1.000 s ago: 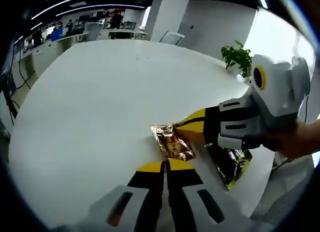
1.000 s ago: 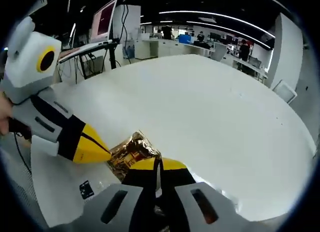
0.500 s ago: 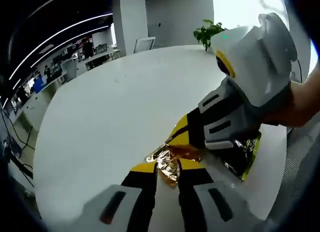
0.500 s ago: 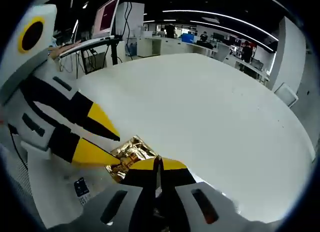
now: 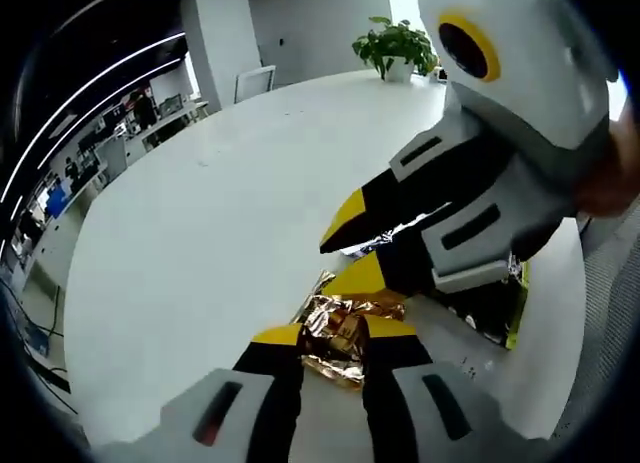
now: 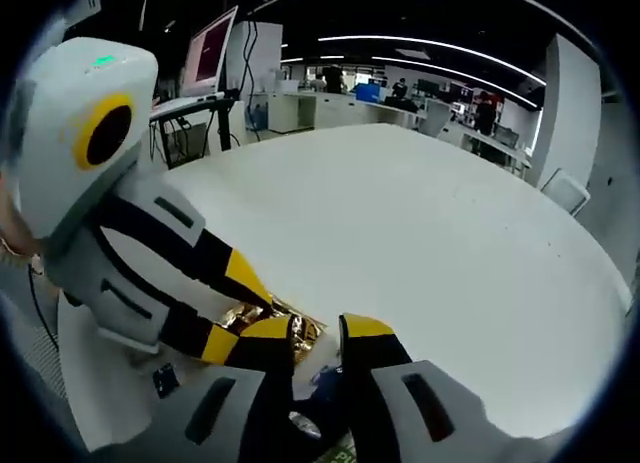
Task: Arrange the skincare products in the storage area until every visible bottle or jar stands upright without overlapping.
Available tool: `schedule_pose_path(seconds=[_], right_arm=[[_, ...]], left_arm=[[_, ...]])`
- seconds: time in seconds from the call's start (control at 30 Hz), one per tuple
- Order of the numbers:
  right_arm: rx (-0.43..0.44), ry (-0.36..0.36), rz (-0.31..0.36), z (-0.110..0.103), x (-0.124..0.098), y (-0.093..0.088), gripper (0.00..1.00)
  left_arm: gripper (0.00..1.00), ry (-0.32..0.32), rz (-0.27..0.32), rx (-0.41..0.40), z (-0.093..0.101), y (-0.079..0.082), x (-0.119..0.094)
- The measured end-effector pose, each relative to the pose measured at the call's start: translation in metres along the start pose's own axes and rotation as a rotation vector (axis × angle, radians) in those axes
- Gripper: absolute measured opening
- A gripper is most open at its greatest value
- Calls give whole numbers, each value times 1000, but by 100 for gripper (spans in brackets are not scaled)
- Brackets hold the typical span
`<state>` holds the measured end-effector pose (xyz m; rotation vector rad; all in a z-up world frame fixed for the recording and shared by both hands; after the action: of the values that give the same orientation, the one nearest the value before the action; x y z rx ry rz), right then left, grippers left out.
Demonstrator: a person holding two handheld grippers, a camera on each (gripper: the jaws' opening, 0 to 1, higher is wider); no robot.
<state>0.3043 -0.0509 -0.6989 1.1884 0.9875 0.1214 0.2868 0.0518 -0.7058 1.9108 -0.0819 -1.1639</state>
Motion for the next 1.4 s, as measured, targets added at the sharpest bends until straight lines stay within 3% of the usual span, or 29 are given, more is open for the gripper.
schedule_pose_path(seconds=[0.47, 0.73, 0.97, 1.1, 1.17, 1.4], right_arm=[[48, -13, 32, 1, -27, -4, 16], [67, -3, 63, -3, -50, -6, 18], [42, 53, 94, -13, -79, -1, 30], [35, 74, 149, -21, -102, 5, 44], [33, 73, 161, -25, -111, 6, 52], [-10, 65, 193, -38, -149, 2, 64]], left_arm=[[21, -83, 19, 37, -5, 0, 5], [22, -81, 1, 36, -8, 2, 2], [30, -75, 38, -8, 2, 16, -22], [44, -73, 47, 8, 11, 21, -35], [50, -67, 48, 7, 13, 20, -43], [58, -19, 76, -74, 18, 14, -78]])
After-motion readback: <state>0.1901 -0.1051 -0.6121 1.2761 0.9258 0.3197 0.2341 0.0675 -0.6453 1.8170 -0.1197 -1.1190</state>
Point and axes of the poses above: the point that each gripper's makers call its tool centre point, and the gripper's own axes: x roughly forward along the fingers, z roughly to its right, y roughly out of its top, the point moved 8 cm from there along -x, roughly backward along the fingers, and after that the axes turned 5 degrees about x, right-handed, at the moved point
